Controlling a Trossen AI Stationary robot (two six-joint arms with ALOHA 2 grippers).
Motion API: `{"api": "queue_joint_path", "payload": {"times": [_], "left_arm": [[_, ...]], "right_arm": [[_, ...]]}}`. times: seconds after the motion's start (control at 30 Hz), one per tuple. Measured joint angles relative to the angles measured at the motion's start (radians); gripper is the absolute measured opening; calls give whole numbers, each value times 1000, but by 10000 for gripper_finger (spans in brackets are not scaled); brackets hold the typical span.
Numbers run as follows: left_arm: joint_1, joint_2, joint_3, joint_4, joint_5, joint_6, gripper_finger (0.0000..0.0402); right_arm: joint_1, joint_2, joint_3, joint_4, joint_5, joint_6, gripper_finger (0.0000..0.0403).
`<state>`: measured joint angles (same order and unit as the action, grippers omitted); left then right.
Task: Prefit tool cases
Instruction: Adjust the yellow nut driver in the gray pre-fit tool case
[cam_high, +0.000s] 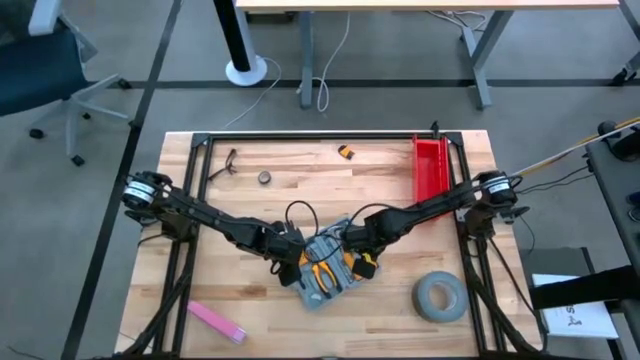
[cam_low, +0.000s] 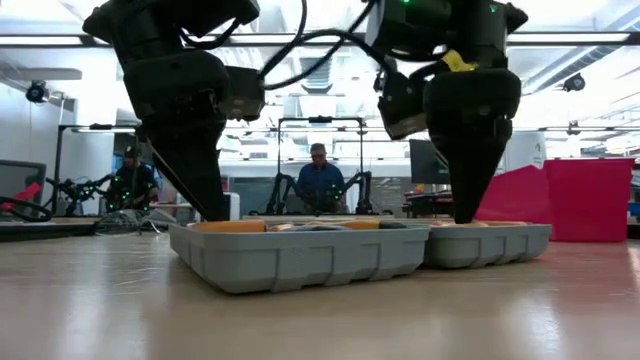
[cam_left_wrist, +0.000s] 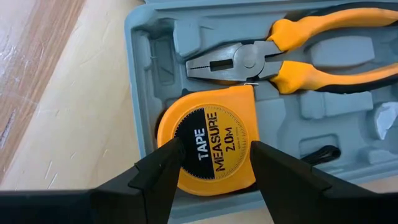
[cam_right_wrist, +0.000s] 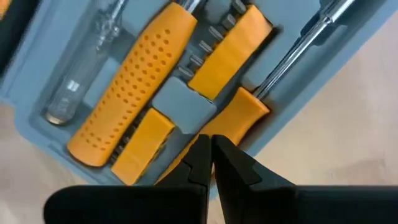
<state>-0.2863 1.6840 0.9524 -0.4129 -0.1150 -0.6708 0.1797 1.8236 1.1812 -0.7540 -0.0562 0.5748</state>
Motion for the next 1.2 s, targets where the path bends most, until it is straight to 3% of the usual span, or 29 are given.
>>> {"api": "queue_joint_path", "payload": {"times": [0.4,0.73,0.93,1.2], "left_arm": [[0,0,1,-2,0,3,204],[0,0,1,-3,0,3,204],[0,0,2,-7,0,3,204],[0,-4,2,-21,0,4,204]], "right_arm": [[-3,-72,50,-41,30,11,0],[-14,-27,27,-15,55,-16,0],[-44,63,-29,90,-57,-23,0],[-41,-55,31,25,16,-14,0]]}}
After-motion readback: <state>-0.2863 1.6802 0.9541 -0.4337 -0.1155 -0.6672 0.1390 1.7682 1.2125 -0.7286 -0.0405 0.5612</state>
